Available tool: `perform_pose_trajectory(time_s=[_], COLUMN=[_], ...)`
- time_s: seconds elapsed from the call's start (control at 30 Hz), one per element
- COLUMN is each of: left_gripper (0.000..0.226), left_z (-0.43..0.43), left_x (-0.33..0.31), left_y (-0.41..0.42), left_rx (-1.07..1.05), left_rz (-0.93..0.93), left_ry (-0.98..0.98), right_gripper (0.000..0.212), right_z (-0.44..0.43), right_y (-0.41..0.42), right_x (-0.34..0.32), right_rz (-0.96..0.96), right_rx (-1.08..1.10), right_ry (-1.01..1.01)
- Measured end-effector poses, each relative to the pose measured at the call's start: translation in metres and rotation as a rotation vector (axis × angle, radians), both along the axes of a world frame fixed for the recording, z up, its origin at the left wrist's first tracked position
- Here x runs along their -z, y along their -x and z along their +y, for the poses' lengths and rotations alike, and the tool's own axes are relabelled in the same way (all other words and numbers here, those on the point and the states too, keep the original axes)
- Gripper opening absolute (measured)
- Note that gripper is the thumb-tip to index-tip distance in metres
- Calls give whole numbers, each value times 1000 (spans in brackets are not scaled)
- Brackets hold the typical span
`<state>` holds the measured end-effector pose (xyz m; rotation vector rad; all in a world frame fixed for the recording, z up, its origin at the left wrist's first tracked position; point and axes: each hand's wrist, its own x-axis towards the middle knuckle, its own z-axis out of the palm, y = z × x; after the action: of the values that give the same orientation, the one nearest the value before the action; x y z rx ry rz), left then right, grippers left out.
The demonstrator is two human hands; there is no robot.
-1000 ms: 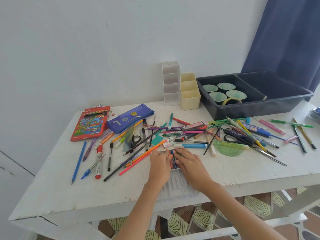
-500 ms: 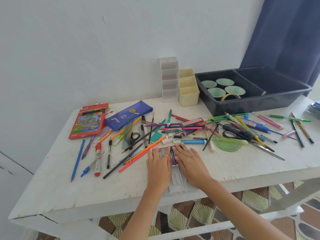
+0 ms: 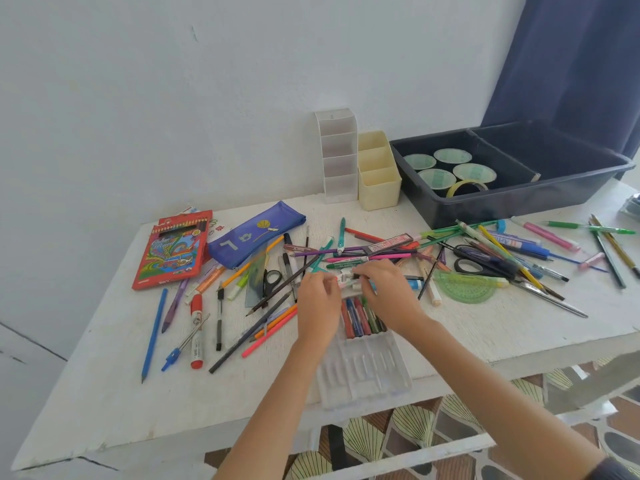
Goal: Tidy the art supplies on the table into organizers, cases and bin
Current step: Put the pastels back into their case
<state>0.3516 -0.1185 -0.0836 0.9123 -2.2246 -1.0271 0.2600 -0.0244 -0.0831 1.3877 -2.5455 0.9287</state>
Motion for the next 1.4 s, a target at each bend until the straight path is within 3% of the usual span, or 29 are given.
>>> perform_pose_trajectory(time_s=[0.2,0.37,0.6,0.77,0.97,1.07,1.2,1.3,1.4], left_gripper=[24,20,25,25,34,33,29,32,32], left_z=[-14,-17,-16,-15,-26,-33,-33,-26,-18], left_x=[-4,5,4,-1,-16,-21,-23,-20,-16], left_y=[41,68,86,88,75,60,31,8,-11], left_rx=[-100,-216,-274,-333,-369,-340,-280,-246,-210], left_rz=[-23,-103,-299,-167,145,221,271,233,203], left_ry=[-211,-113,-29,-151,-356,-481,-630,-627,-614], right_gripper=[26,15,18,15,11,34,43,40,35], right_z=[-42,-59,-65,-66,-56,-46,-34,-26,-20], right_y=[42,59,65,67,70,60,39,19,1], right_x=[-20,-20,-20,-24,-17,-21,-21,-19,-15], right_rz=[147,231,230,129,-277,-560,-829,-922,-879], right_rx=[10,-29,-90,-158,-120,-91,-60,-83,-58], right_ry=[-266,-540,-537,-512,-119,18,98,130,145])
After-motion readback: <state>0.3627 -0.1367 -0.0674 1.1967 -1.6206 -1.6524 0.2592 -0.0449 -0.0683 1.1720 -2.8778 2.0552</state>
